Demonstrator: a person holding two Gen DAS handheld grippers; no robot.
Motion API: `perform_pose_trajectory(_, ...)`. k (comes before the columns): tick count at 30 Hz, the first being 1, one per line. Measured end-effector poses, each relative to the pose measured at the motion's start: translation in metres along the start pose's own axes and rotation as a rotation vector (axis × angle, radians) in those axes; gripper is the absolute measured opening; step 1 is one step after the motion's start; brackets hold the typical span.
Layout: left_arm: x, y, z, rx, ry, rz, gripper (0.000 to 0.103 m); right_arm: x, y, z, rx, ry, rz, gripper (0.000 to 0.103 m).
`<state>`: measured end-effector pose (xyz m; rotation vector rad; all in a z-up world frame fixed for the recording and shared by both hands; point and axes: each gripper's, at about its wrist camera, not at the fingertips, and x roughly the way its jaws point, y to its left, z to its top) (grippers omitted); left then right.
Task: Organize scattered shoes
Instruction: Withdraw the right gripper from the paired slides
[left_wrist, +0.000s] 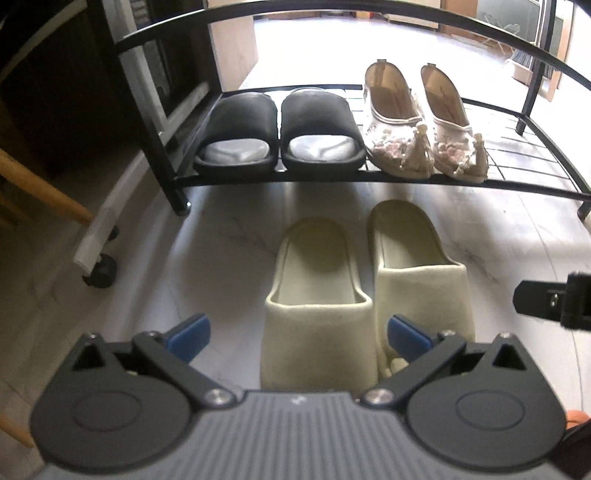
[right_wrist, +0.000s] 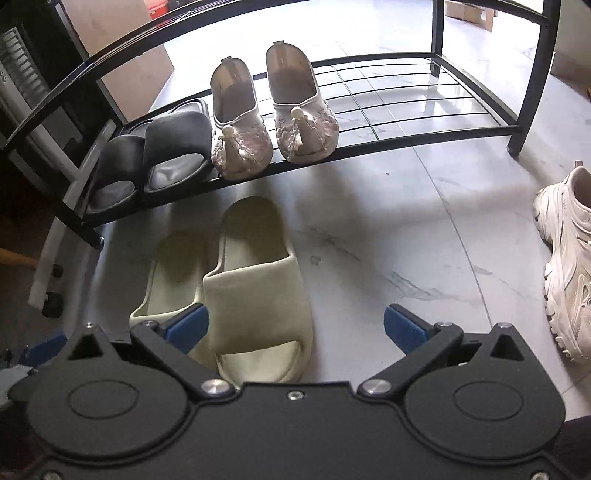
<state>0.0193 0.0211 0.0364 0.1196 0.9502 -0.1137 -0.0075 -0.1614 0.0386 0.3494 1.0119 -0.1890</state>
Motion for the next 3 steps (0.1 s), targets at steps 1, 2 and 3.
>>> perform_pose_trajectory(1,-0.0013,0.0022,-0.001,-0.01,-0.011,0.003,0.102,-0.0002,-0.0006,-0.0001,0.003,0.001,0.002,0.103)
perform_pose_trajectory(2,-0.0018,0.003,-0.001,-0.012,-0.016,0.005,0.102,-0.0005,-0.0013,-0.0002,0.007,0.002,0.004,0.103)
perform_pose_trajectory(3,-0.0023,0.0039,-0.0009,-0.013,-0.02,0.009,0.102,-0.0006,-0.0017,-0.0005,0.01,0.003,0.006,0.103)
